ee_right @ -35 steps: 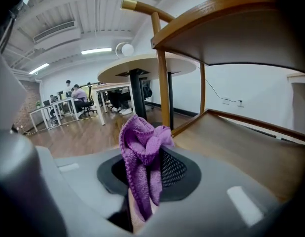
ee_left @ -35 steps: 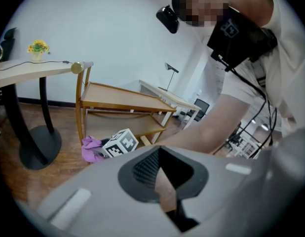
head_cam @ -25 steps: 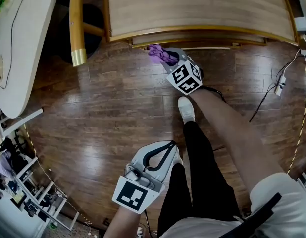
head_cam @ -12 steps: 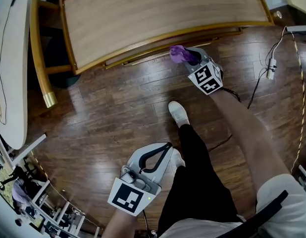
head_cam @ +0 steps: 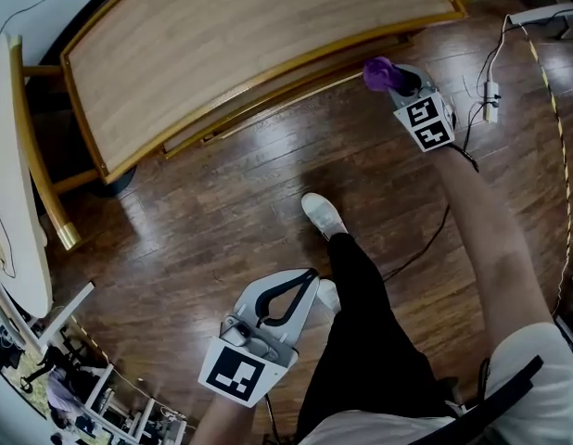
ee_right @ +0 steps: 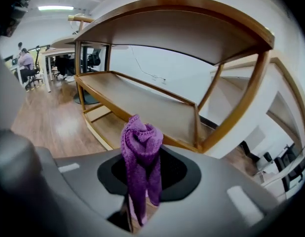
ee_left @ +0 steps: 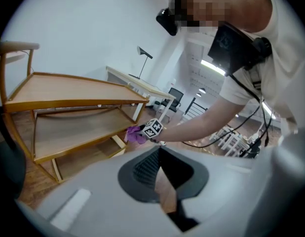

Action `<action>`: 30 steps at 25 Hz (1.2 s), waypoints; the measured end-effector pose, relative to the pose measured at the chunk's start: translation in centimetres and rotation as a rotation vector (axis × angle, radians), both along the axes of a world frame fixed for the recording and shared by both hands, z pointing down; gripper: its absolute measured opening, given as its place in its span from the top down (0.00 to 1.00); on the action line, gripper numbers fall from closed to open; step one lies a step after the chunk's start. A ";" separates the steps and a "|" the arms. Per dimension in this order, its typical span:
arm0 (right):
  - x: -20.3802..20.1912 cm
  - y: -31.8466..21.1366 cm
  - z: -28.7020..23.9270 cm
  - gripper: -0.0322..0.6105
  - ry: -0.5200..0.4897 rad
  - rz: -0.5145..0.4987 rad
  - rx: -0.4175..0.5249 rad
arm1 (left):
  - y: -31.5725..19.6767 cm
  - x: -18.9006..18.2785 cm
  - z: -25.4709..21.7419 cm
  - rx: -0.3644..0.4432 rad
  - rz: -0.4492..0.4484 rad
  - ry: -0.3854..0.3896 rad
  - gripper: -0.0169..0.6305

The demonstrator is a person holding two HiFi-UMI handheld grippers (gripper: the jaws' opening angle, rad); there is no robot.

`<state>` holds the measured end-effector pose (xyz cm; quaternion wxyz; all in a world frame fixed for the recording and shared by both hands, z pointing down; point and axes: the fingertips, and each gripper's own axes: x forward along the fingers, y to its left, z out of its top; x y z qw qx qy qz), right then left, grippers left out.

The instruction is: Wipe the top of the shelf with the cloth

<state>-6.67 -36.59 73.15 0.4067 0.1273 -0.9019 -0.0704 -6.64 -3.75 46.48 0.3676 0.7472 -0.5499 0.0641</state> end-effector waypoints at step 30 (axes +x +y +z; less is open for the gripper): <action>-18.9 31.1 -1.1 0.81 -0.202 -0.410 -0.272 | 10.7 -5.9 -0.5 -0.012 -0.294 -0.060 0.94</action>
